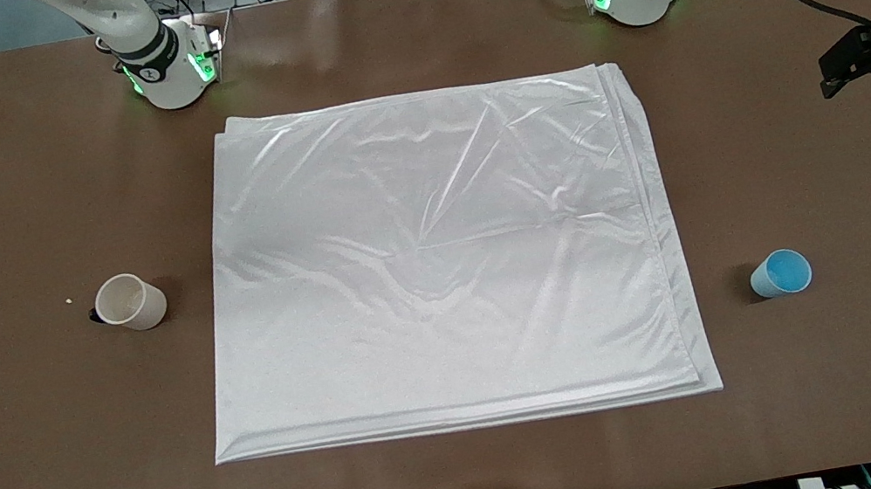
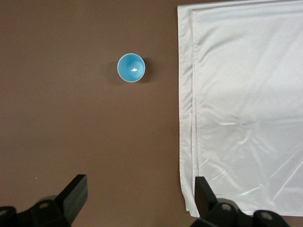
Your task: Place blue cup into white mug on cloth
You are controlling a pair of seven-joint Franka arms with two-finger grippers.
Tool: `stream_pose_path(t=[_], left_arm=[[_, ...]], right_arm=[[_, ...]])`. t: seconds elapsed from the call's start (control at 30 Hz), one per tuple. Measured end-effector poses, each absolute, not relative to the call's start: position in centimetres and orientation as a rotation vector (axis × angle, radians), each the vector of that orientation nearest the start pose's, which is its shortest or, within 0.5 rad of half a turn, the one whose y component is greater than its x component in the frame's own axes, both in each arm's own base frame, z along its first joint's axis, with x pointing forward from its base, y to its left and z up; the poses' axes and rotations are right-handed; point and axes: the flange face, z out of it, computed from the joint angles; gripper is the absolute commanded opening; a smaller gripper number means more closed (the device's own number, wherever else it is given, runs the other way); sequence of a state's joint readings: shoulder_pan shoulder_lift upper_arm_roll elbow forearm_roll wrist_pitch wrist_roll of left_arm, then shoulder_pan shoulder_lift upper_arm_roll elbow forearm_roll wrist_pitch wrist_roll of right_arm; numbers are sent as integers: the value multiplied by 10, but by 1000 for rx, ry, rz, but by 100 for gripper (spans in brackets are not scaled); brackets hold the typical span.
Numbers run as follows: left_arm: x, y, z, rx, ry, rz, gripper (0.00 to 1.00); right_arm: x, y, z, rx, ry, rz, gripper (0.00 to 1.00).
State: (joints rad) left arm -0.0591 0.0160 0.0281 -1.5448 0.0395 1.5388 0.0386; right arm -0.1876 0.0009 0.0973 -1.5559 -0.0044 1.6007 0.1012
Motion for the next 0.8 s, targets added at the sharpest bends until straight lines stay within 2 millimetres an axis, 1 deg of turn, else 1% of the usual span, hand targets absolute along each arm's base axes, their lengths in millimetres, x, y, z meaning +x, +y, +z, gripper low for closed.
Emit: stream_pose_path(t=[0.4, 0.8], left_arm=[[558, -13, 620, -3099, 111, 49, 100], [567, -14, 602, -3097, 112, 100, 100]], right_arm=[[556, -52, 633, -3131, 302, -66, 100], [555, -51, 632, -3131, 295, -74, 100]])
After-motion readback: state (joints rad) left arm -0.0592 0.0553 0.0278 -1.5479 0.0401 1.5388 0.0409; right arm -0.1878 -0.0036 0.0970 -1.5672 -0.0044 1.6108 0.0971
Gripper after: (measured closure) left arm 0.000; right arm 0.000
